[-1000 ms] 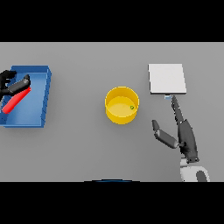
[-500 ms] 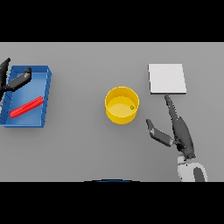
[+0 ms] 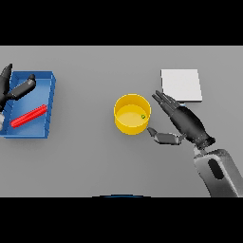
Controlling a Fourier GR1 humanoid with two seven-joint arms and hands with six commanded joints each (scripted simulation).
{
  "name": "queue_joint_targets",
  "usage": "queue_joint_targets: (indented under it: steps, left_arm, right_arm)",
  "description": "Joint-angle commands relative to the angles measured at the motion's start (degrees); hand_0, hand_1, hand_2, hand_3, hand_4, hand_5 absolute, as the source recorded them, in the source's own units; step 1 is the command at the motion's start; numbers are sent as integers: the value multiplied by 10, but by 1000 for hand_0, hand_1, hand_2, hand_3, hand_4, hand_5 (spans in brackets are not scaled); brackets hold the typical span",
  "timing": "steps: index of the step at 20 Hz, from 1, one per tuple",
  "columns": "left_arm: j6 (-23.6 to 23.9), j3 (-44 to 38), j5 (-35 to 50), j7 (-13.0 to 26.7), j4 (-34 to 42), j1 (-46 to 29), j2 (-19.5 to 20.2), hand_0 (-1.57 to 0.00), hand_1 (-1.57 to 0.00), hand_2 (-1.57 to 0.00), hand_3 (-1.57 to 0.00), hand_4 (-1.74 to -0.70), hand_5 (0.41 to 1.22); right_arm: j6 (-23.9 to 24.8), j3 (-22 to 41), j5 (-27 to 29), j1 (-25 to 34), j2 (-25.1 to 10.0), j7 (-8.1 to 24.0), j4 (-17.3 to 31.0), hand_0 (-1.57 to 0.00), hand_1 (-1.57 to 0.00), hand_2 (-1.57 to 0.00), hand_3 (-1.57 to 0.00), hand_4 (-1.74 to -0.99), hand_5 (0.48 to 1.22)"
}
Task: Pick up the red beaker and tilt it to pour out 1 green nut into yellow bowl. Pick up the yellow bowl and place it on the metallic measuring scale.
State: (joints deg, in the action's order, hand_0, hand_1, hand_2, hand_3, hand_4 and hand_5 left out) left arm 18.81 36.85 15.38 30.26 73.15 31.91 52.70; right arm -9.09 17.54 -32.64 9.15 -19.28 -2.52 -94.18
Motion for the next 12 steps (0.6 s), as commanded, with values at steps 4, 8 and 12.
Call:
queue_joint_targets:
  steps: [4, 8, 12]
  left_arm:
    - [1, 3, -1, 2, 5, -2, -1, -1, 0, 0, 0, -794, 719]
    - [0, 5, -5, 8, -6, 9, -6, 0, 0, 0, 0, -798, 723]
    - [-3, 4, -4, 0, -6, 9, -5, 1, 1, 1, 1, -796, 717]
  right_arm:
    - [-41, 49, -59, 64, -38, -26, 30, 1, 1, 1, 1, -1270, 664]
    - [-78, 82, -77, 110, -37, -34, 66, 1, 1, 1, 1, -1274, 656]
    - [-115, 109, -89, 161, -42, -56, 105, 1, 1, 1, 1, -1269, 683]
